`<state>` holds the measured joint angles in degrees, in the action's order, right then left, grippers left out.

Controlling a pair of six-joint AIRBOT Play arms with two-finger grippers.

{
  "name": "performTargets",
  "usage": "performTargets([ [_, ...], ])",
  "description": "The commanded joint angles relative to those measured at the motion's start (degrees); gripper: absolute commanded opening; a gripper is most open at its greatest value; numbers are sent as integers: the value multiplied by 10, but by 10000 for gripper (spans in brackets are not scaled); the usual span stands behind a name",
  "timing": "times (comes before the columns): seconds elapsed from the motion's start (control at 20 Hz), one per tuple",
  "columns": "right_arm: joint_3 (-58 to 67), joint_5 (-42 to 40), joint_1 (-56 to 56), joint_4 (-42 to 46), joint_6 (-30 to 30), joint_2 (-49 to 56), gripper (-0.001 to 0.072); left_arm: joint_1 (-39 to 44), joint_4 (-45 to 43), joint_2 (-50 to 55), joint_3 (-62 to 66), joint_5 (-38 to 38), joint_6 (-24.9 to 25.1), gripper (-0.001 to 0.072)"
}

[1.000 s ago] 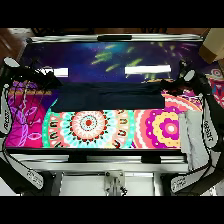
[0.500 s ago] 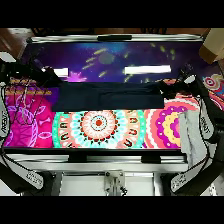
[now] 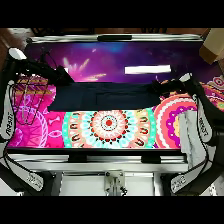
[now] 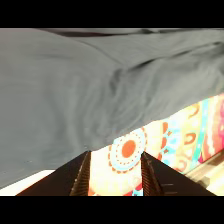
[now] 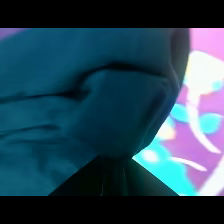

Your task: Fold the shirts.

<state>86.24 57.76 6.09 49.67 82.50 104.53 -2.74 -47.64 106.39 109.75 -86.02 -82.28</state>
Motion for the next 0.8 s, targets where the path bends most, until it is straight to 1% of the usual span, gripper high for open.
performTargets([
  [0.0,1,36,-2,-16,-21,-76,71,59,8,0,-24,24,4,82],
  [0.05,1,52,-2,-10,-21,-107,71,83,8,0,-37,27,8,34],
  [0.15,1,97,-4,-13,-9,-163,72,131,10,-6,-59,47,15,33],
  [0.25,1,148,-16,-11,7,-212,71,179,22,-6,-80,103,8,33],
  [0.3,1,163,-24,-10,16,-235,71,203,43,-3,-90,134,5,33],
  [0.4,1,173,-42,-10,37,-278,71,247,105,-1,-111,189,8,33],
  [0.45,1,172,-50,-10,49,-299,71,264,115,-1,-116,208,12,33],
  [0.65,1,186,-52,-12,77,-369,71,297,114,-1,-143,239,12,33],
  [0.75,1,198,-52,-12,89,-398,71,303,115,1,-167,274,-11,33],
])
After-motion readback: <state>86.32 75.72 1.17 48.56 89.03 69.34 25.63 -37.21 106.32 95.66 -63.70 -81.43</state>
